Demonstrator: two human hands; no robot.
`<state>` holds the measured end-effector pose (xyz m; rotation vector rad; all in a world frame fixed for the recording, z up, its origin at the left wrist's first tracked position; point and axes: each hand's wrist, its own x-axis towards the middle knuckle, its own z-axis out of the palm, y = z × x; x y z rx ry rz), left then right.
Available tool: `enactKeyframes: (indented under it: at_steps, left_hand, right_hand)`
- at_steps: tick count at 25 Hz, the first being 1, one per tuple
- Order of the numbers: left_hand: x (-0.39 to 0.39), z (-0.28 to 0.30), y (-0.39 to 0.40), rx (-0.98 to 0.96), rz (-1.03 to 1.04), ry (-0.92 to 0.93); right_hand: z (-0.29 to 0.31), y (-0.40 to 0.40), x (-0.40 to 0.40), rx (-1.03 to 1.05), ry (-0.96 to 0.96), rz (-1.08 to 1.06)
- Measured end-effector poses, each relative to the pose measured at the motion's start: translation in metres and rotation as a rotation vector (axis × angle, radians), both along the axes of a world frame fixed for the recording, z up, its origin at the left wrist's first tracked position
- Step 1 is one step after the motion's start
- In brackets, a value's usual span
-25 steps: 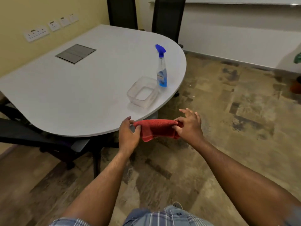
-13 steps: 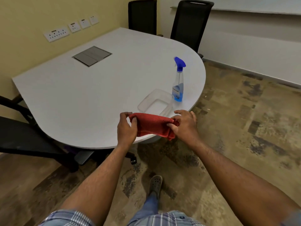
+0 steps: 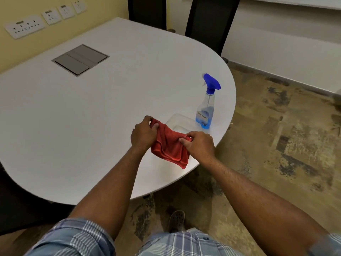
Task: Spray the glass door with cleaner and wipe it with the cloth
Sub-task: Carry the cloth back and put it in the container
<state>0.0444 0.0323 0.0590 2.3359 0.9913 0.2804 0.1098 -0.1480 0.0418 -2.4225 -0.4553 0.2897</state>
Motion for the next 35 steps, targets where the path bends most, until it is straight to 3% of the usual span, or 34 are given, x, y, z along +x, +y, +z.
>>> enactKeyframes:
  at_steps: [7, 11, 17, 21, 26, 29, 35]
  left_hand:
    - [0.051, -0.032, 0.025, -0.017, -0.086, 0.183]
    - [0.061, -0.054, 0.025, 0.085, -0.222, 0.324]
    - [0.06, -0.071, 0.011, 0.426, -0.419, 0.445]
    - [0.056, -0.085, 0.006, 0.618, -0.555, 0.49]
    - [0.046, -0.099, 0.011, 0.601, -0.6, 0.373]
    - [0.04, -0.098, 0.013, 0.467, -0.566, 0.247]
    - [0.003, -0.101, 0.002, 0.259, -0.482, 0.134]
  right_hand:
    - [-0.034, 0.031, 0.036, 0.0, 0.201, -0.147]
    - [-0.058, 0.043, 0.049, -0.043, 0.242, -0.133]
    - [-0.072, 0.049, 0.044, -0.388, 0.037, 0.252]
    - [-0.082, 0.05, 0.04, -0.568, -0.083, 0.38]
    - [-0.09, 0.041, 0.046, -0.703, -0.151, 0.464]
    - [-0.089, 0.033, 0.043, -0.615, -0.153, 0.428]
    - [-0.078, 0.013, 0.05, -0.065, -0.241, 0.03]
